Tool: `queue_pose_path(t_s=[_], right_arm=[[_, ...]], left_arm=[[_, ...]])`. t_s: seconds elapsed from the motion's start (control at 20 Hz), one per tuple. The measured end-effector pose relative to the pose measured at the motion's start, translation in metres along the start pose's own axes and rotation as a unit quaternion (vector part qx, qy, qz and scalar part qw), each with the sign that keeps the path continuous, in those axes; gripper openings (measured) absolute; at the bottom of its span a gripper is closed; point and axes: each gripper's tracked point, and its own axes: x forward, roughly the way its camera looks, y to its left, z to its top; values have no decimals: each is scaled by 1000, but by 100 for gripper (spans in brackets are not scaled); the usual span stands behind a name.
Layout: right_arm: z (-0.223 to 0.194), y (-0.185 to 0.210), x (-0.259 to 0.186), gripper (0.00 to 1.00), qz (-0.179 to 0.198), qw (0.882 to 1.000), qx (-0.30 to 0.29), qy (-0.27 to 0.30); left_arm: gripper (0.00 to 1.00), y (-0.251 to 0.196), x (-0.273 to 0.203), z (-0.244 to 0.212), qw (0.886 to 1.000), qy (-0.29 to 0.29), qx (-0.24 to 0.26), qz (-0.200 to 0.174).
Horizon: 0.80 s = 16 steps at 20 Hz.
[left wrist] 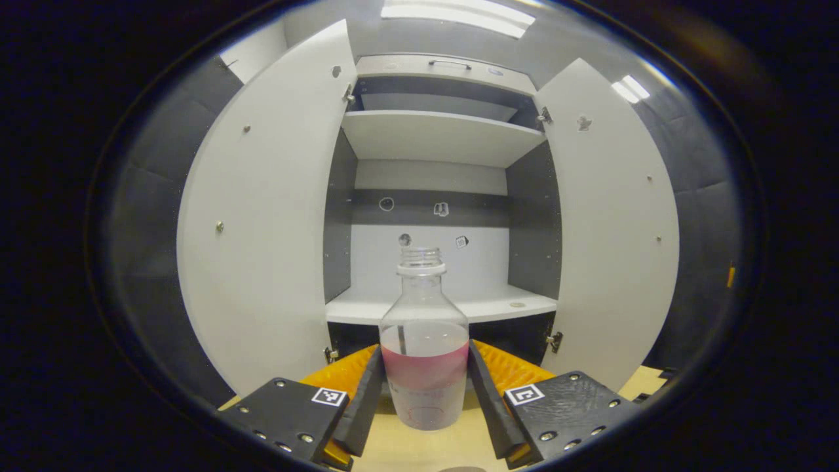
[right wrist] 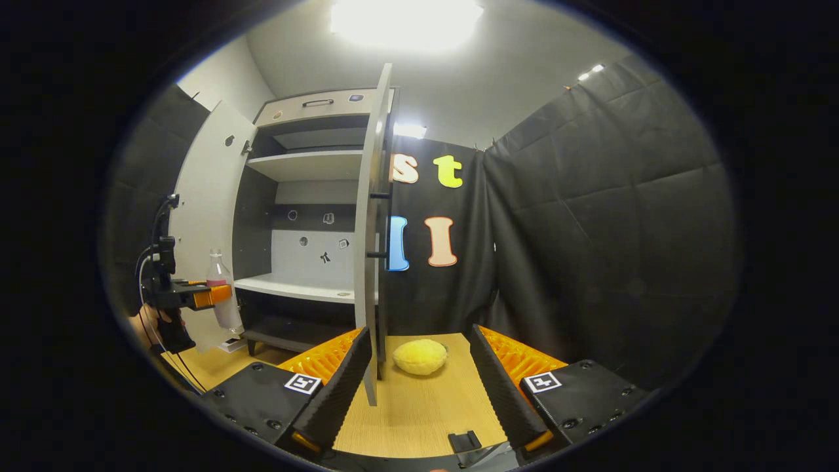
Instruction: Grasp the bottle in the cabinet with the left hand and place it on the coaster, then close the right door with the right hand and the left door with the left hand.
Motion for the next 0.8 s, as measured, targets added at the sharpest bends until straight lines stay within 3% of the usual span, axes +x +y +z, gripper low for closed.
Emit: queue_pose_path(t_s=[0.5, 0.8], right_arm=[[-8, 14, -3, 96, 22, 1000, -12, 15], [-13, 20, -6, 93, 30, 999, -27, 28]], left_arm=[[72, -20, -37, -98, 998, 66, -2, -12], [73, -33, -46, -150, 995, 89, -31, -21]])
